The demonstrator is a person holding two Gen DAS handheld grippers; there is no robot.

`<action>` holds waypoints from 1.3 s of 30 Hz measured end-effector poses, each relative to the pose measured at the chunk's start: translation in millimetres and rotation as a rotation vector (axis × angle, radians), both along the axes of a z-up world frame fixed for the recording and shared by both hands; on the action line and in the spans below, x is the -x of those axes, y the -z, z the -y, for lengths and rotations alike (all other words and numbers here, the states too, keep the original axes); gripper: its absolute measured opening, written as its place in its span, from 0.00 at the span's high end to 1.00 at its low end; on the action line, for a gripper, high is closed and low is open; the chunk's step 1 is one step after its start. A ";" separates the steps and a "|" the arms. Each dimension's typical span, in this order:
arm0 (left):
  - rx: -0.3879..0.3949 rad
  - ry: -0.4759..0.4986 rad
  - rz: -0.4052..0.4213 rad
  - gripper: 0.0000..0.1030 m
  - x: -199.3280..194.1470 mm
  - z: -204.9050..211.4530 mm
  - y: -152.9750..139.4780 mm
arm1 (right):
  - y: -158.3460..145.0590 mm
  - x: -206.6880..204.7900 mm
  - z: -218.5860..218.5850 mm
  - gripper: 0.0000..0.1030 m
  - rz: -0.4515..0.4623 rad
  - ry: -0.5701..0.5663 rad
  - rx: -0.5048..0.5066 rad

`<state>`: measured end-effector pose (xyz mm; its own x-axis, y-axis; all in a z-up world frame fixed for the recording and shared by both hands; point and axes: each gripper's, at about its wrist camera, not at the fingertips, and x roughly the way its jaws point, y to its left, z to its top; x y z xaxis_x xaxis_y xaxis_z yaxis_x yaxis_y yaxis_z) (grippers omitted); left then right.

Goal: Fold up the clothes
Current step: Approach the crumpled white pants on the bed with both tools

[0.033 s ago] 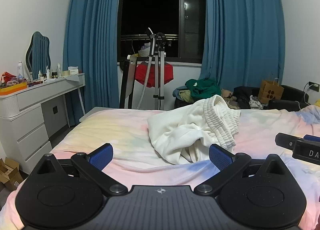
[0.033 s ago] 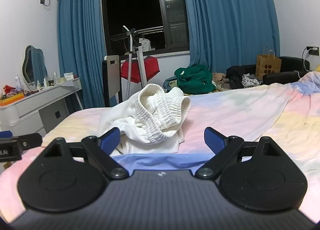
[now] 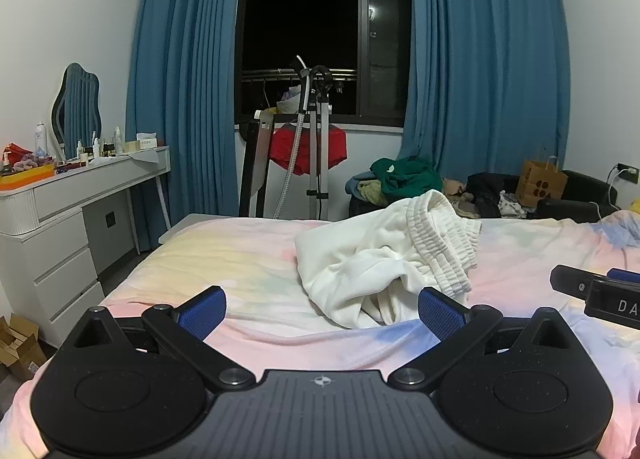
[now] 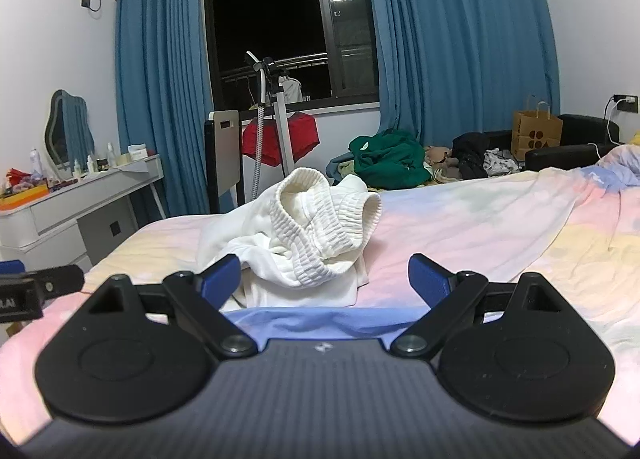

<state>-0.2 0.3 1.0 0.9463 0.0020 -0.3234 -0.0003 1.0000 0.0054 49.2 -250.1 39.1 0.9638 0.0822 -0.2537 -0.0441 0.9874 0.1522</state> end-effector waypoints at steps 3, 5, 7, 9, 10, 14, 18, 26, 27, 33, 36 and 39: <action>-0.013 -0.001 -0.003 0.00 0.3 -0.6 -1.9 | -0.9 1.8 1.0 0.11 0.004 -0.002 -0.005; -0.022 -0.001 -0.005 0.00 0.5 -0.9 -3.1 | -4.1 6.0 2.7 0.11 0.019 -0.005 -0.001; -0.027 0.000 -0.009 0.00 0.6 -2.0 -4.9 | -4.3 5.1 -4.4 0.11 0.010 -0.004 0.032; -0.023 0.002 -0.016 0.00 0.5 -4.1 -6.9 | -1.8 -1.0 -6.3 0.11 -0.005 -0.005 0.034; -0.019 0.003 -0.021 0.00 0.6 -4.8 -7.3 | -1.6 1.3 -6.6 0.11 0.011 -0.003 0.036; -0.024 -0.005 -0.024 0.00 7.5 -8.7 -8.4 | -6.2 10.8 -8.1 0.11 0.042 0.000 0.065; -0.040 -0.003 -0.021 0.00 6.7 -5.6 -3.8 | -8.0 11.8 -5.3 0.11 0.053 -0.001 0.049; -0.027 -0.027 -0.001 0.00 5.7 -8.2 0.0 | -8.2 9.3 2.2 0.11 0.051 0.003 -0.008; -0.023 -0.029 0.000 0.00 5.1 -9.2 0.8 | -8.3 9.6 3.1 0.10 0.055 0.005 -0.014; -0.012 -0.042 0.004 0.01 1.2 -14.1 8.2 | -9.1 11.0 8.8 0.10 0.076 0.016 -0.052; -0.001 -0.033 0.003 0.01 -0.3 -16.0 13.2 | -9.5 11.6 11.6 0.10 0.087 0.022 -0.070; 0.011 -0.023 -0.002 0.01 -2.2 -16.8 18.3 | -9.2 11.7 13.3 0.10 0.099 0.032 -0.067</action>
